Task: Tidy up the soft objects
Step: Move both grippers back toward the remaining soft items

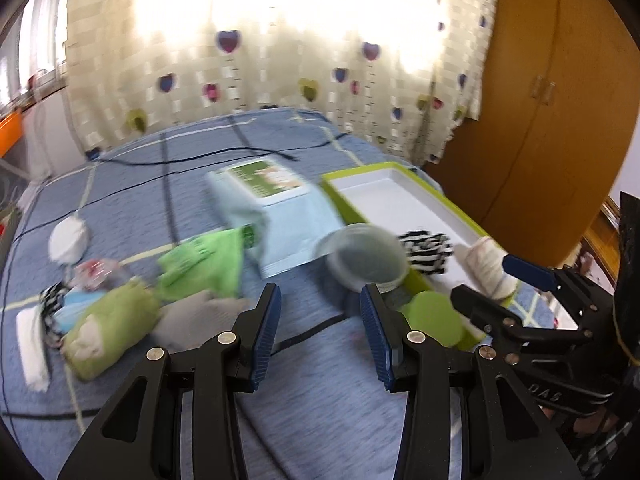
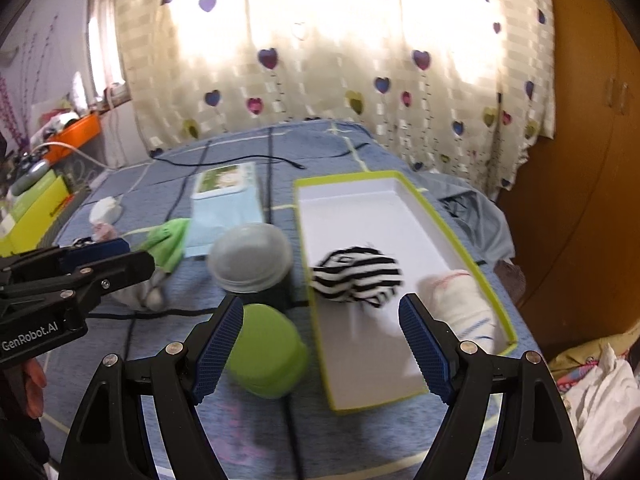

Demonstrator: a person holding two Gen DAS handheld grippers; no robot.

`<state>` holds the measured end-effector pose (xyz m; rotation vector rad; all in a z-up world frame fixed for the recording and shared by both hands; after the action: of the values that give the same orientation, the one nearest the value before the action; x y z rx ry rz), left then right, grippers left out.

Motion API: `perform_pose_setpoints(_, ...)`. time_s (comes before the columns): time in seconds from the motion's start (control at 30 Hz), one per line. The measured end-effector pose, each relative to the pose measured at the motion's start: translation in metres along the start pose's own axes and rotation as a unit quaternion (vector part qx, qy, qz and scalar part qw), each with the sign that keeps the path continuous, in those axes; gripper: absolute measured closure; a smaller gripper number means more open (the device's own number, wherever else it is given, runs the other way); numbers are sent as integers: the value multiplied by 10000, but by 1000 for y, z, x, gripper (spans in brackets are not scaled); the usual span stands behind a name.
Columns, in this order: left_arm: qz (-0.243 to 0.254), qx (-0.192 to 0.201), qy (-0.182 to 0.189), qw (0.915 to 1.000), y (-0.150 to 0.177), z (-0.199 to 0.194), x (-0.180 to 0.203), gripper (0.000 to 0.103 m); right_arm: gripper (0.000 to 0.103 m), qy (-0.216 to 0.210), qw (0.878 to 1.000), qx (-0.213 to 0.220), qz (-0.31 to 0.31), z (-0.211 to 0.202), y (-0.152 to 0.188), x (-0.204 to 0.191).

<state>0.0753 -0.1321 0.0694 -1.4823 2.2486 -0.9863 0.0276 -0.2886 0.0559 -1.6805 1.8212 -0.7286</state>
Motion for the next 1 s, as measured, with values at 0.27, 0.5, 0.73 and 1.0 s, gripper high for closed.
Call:
perform_pose_setpoints(0.27,-362,183,-356,9985,18,-21,-46,60,22,-414,9985,-8,-361,10,-5,-45)
perform_pose_setpoints(0.5,-712,215,-660,9950,33,-34,-94,60,22,-699,9955,-79,-641,23,-8,-83)
perform_pose_setpoints(0.73,-929,190,-879,9916,46,-39,-133,60,22,-1071,9887,-227,-1024,40,-8,-123)
perform_pose_setpoints(1.0,-1069,16,-750,9914,50,-28,-162,60,22,-1255,9825,-459,-1294,68,-8,-156)
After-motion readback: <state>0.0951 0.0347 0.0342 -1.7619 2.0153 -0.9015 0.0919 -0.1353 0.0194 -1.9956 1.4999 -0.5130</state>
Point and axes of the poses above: each gripper's, at about its wrist camera, not at the fingertips, and z roughly the way its jaws point, x to its right, y to its underside, the point moved 3 cm from there along z, roughly the way its jaws point, and after that the axes turned 4 degrees about -x, right-handed, at the moved point
